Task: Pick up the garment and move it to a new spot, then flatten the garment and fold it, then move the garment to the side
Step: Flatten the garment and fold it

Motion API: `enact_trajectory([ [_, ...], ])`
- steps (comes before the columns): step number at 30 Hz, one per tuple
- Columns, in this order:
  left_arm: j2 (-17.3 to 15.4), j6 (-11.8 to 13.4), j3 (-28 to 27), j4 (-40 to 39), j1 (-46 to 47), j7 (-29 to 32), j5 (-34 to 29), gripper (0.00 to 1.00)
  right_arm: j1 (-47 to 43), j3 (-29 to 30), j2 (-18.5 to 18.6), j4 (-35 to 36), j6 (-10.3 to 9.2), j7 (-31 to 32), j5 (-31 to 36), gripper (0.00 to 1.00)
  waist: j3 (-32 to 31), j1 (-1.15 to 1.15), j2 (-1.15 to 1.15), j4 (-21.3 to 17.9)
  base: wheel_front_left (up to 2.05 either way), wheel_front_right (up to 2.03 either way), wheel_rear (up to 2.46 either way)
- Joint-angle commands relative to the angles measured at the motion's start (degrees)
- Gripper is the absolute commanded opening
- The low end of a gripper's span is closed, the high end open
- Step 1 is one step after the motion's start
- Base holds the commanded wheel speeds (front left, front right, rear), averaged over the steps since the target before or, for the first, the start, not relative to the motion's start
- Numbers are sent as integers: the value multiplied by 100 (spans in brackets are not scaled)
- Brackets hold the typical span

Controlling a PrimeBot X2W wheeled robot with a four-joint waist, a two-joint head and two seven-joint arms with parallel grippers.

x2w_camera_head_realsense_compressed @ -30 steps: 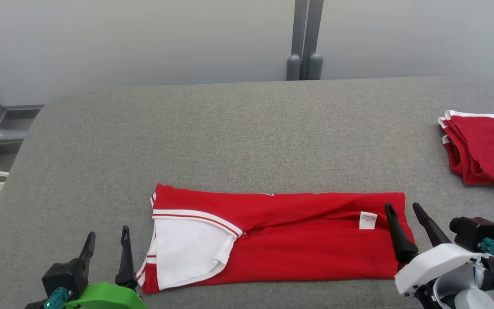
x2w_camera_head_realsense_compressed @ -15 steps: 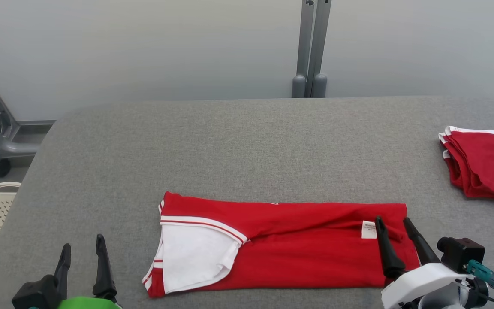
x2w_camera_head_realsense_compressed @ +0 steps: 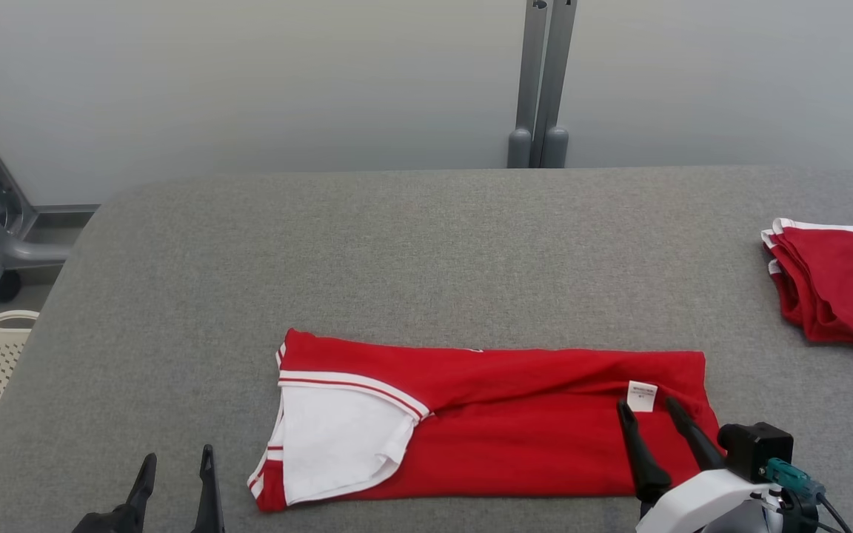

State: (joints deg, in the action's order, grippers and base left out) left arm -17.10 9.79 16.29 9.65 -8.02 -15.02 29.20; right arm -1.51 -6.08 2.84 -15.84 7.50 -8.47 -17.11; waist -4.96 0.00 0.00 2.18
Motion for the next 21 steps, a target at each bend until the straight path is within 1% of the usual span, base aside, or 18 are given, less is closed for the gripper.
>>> enact_trajectory([
  [1, -1, 3, 0, 0, -46, -14, -22, 100, 19, 4, 14, -7, -3, -32, -38, 100, 6, 0, 0, 0, 0, 0, 0],
  [8, -9, 39, 19, -48, 87, -15, -71, 100, 101, 42, 13, 28, -3, -2, -44, 100, 44, 0, 0, -31, 0, 0, 0],
  [12, -9, 19, 56, -42, 118, -2, -55, 100, 176, 223, 13, 48, -3, 143, -74, 100, 84, 0, 0, -60, 0, 0, 0],
  [16, 26, -13, 96, -19, 163, 1, -18, 100, 261, 670, 17, 4, -3, 507, -39, 100, 135, 0, 0, -76, 0, 0, 0],
  [21, 27, -7, 132, -53, 204, 25, -23, 100, 542, 1241, 12, 33, -2, 1025, 235, 100, 237, 0, 0, -82, 0, 0, 0],
])
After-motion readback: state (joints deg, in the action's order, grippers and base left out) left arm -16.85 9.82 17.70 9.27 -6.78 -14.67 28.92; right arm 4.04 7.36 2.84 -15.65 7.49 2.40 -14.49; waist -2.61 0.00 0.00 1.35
